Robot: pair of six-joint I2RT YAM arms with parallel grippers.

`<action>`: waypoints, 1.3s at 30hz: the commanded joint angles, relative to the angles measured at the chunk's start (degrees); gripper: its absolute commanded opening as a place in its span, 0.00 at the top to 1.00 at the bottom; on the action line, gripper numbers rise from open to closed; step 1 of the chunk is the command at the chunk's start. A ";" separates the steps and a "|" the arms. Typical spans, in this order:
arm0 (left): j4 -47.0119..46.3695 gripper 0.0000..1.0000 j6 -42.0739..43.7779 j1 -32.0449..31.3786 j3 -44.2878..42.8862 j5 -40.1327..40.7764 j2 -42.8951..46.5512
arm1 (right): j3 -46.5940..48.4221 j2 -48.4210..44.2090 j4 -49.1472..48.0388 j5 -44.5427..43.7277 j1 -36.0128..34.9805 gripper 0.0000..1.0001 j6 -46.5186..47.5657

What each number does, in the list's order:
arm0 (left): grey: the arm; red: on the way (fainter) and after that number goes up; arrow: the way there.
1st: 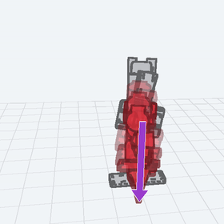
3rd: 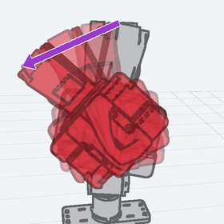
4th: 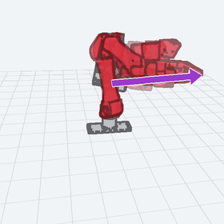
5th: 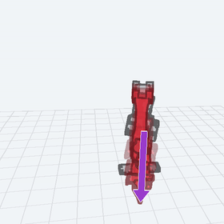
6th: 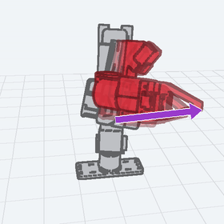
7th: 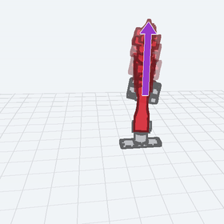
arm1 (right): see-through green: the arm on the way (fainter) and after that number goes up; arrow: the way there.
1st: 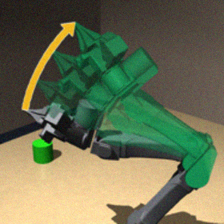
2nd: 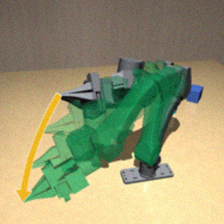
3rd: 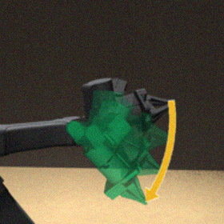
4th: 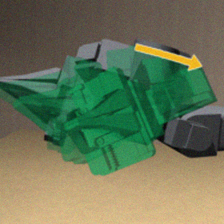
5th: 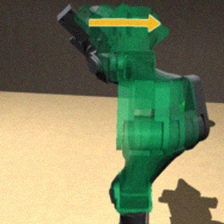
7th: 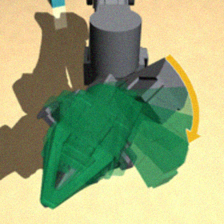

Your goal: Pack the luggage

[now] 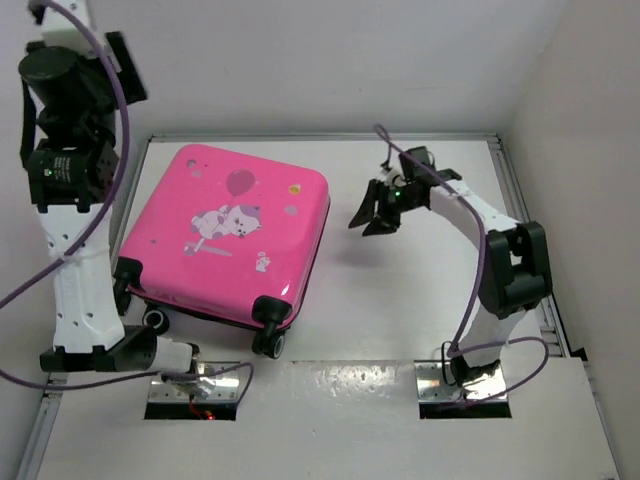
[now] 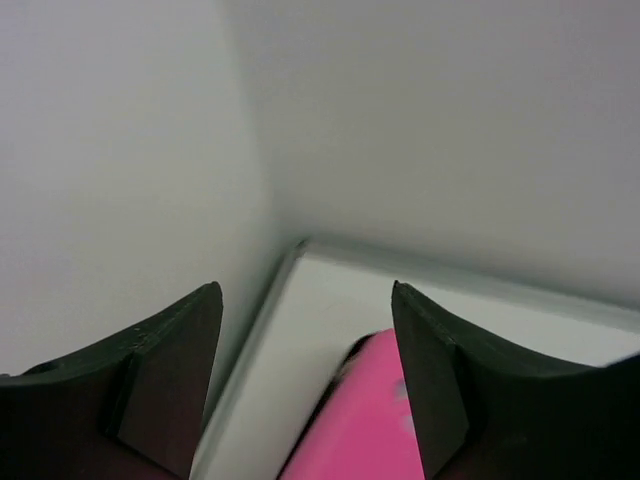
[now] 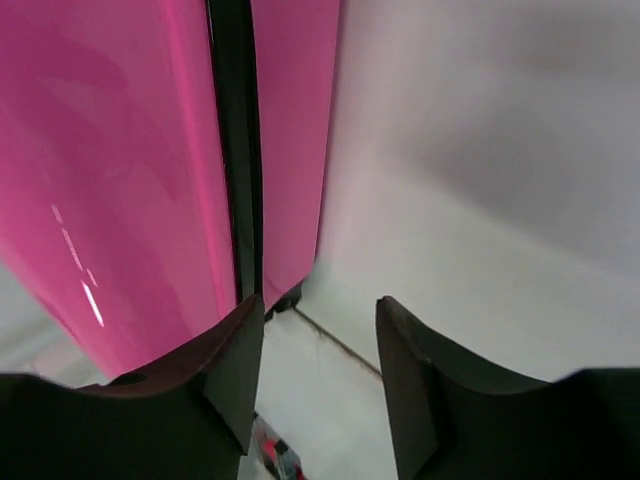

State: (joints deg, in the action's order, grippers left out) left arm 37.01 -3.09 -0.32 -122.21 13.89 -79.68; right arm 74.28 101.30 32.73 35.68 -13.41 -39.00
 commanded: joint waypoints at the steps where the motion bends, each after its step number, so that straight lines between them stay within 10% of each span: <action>1: 12.36 0.27 0.54 9.60 6.17 8.80 -0.65 | 0.77 0.38 2.67 -2.63 -4.07 0.52 -0.55; 6: 15.28 0.32 0.80 26.67 20.77 -7.53 -2.14 | 5.26 5.31 5.24 -7.11 -12.42 0.60 -2.30; 14: 13.87 0.33 10.54 28.62 36.41 -22.75 -7.41 | 11.40 14.54 4.27 -11.16 -16.55 0.59 -5.82; 25: 15.02 0.34 13.73 17.13 49.61 -35.32 -6.19 | 26.78 13.67 -5.76 -2.72 -18.14 0.59 -6.62; 39: 3.33 0.29 -2.53 -1.61 36.62 -55.19 -23.93 | 35.14 16.47 -5.75 -0.53 -8.22 0.59 -8.89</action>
State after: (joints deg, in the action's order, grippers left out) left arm 27.75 6.55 11.94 -85.65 -11.86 -95.66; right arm 99.92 120.09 48.27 19.57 -21.80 -41.56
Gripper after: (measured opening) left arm 0.684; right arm 0.402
